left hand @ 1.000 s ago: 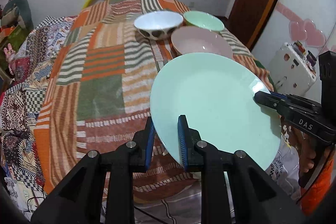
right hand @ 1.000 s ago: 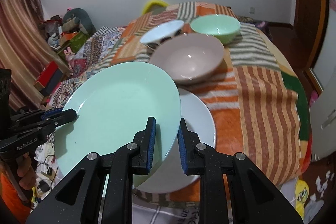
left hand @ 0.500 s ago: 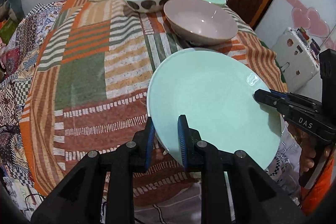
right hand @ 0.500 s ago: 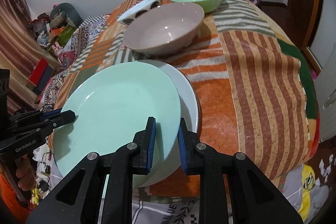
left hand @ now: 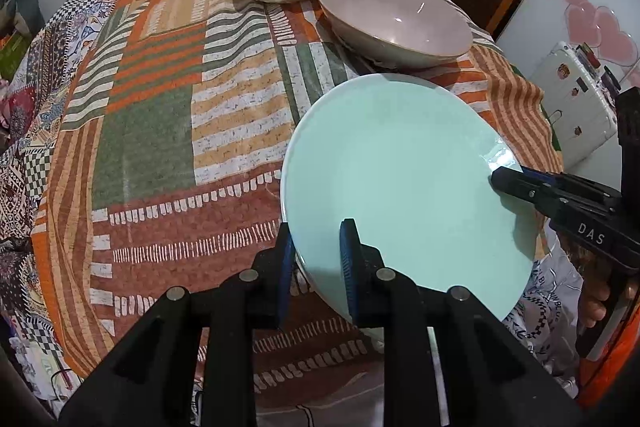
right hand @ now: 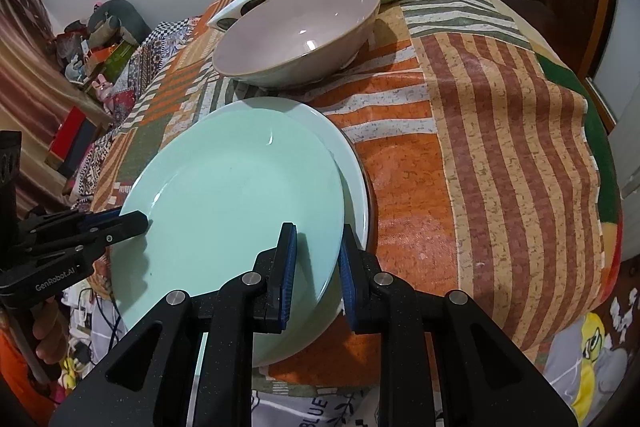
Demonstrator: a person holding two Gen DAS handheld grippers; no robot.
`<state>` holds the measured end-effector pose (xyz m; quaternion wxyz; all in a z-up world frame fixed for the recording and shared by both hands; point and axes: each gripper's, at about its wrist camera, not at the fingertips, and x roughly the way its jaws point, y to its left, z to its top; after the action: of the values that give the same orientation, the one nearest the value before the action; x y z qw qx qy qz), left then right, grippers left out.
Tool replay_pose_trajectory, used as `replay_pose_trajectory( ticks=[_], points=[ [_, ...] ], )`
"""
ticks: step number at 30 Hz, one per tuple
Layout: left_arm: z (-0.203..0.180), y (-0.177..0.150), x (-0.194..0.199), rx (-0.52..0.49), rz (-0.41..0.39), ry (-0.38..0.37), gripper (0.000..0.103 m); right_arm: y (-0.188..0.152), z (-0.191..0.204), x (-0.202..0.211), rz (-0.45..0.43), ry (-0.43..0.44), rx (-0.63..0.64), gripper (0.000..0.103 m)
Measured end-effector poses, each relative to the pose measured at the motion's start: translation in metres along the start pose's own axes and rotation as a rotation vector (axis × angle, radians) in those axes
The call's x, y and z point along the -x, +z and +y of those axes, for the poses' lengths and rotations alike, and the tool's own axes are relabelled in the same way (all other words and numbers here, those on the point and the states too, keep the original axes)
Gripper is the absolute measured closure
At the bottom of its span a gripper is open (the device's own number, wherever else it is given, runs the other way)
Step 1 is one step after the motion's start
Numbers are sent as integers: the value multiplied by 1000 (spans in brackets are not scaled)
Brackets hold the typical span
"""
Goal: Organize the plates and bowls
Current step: 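Lower the mint-green plate onto the white plate and open both grippers, then move both grippers to the pale pink bowl and grasp its rim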
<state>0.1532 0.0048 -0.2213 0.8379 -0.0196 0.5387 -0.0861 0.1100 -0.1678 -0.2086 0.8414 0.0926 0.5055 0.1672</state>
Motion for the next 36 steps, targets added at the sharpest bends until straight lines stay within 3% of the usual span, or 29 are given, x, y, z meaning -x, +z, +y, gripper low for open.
replay_pose_trajectory(
  ticks=[10,20,23,29,36],
  points=[
    [3,0,-17,-1,54,21,76,2,6,-4,1,-24,32,84],
    [2,-1,-12,-5,39,16,75,5,4,0,-7,-63,46,84],
    [2,3,1,-7,-12,17,75,7,4,3,-12,-78,44,84],
    [-2,22,41,-30,-129,-3,70,23,-2,36,-113,-69,11,70],
    [-15,47,75,-64,-285,21,41,45,-6,70,-222,-67,17,59]
  ],
)
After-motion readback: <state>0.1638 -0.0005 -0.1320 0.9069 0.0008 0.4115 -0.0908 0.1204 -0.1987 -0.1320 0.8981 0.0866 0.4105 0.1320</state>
